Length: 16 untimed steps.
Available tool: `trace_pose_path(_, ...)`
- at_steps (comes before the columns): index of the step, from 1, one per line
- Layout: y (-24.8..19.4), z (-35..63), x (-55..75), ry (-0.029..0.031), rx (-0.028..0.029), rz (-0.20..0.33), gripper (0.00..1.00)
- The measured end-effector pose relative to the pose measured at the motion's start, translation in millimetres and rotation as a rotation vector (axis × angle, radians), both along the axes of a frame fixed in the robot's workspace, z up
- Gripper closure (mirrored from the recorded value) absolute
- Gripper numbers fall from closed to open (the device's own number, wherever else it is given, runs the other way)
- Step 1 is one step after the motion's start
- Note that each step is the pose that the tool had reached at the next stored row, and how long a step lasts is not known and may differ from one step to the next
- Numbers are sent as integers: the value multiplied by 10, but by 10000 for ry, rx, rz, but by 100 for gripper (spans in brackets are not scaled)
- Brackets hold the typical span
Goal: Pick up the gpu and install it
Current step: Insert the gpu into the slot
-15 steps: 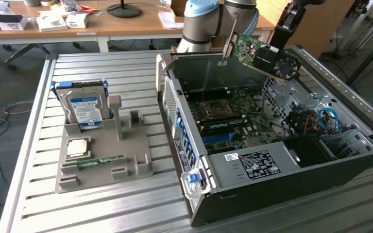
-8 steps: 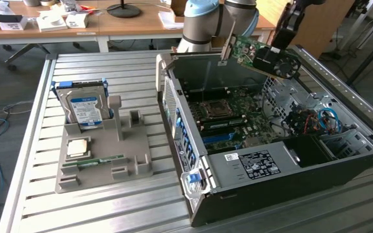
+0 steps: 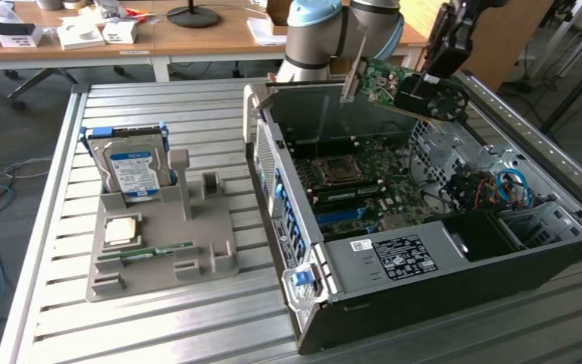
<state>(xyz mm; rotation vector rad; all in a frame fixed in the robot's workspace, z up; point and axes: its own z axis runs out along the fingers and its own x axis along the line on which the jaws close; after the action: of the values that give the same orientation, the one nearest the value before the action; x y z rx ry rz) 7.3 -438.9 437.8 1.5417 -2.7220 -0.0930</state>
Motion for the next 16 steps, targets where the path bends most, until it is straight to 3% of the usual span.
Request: trace_pose_path(16,0,-3,0,0,0,2676,74)
